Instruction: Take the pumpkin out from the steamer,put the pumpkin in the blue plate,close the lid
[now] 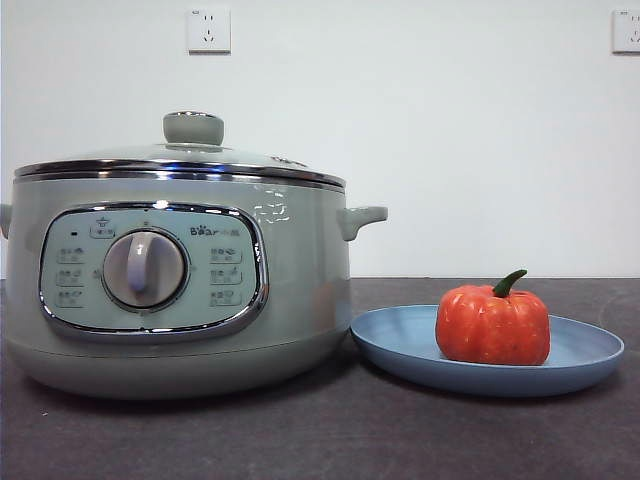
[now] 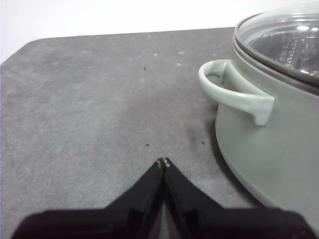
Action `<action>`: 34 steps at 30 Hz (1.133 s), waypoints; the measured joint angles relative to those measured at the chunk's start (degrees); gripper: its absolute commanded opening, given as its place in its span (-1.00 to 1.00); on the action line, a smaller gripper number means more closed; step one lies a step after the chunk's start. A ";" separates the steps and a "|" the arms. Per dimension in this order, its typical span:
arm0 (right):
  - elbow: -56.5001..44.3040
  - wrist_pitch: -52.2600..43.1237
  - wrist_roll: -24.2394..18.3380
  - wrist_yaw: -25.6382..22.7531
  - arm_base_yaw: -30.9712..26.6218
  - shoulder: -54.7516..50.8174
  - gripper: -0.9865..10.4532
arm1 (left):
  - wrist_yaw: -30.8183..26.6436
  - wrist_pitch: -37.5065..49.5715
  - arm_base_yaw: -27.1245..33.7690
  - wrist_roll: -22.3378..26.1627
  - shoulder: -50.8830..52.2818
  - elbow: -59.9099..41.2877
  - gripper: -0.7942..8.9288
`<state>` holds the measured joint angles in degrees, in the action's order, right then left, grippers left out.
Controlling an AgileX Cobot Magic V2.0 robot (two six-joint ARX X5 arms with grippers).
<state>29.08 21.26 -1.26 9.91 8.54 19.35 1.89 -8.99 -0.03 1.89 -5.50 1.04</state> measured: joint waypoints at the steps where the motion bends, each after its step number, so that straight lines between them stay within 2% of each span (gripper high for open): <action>1: -1.55 -0.09 -0.31 1.27 -2.43 -1.42 -0.86 | 0.00 -0.04 0.00 0.02 0.00 0.00 -0.84; 4: -6.86 -2.03 -1.05 1.68 -6.82 -5.99 -0.86 | 0.00 -0.20 0.00 0.00 0.00 0.00 -0.84; 10: -19.54 -11.15 -2.05 1.97 -7.06 -14.25 -0.86 | 0.00 -0.31 0.00 0.00 0.00 0.00 -0.84; 14: -25.20 -10.78 -2.40 1.92 -7.06 -16.37 -0.86 | 0.00 -0.31 0.00 0.02 0.00 0.00 -0.84; 34: -27.71 -11.26 -2.51 0.57 -7.06 -17.40 -0.86 | 0.00 -0.33 0.00 0.00 0.00 0.00 -0.84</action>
<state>1.37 10.00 -3.77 10.48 1.48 1.96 1.89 -9.32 -0.03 1.89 -5.50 1.04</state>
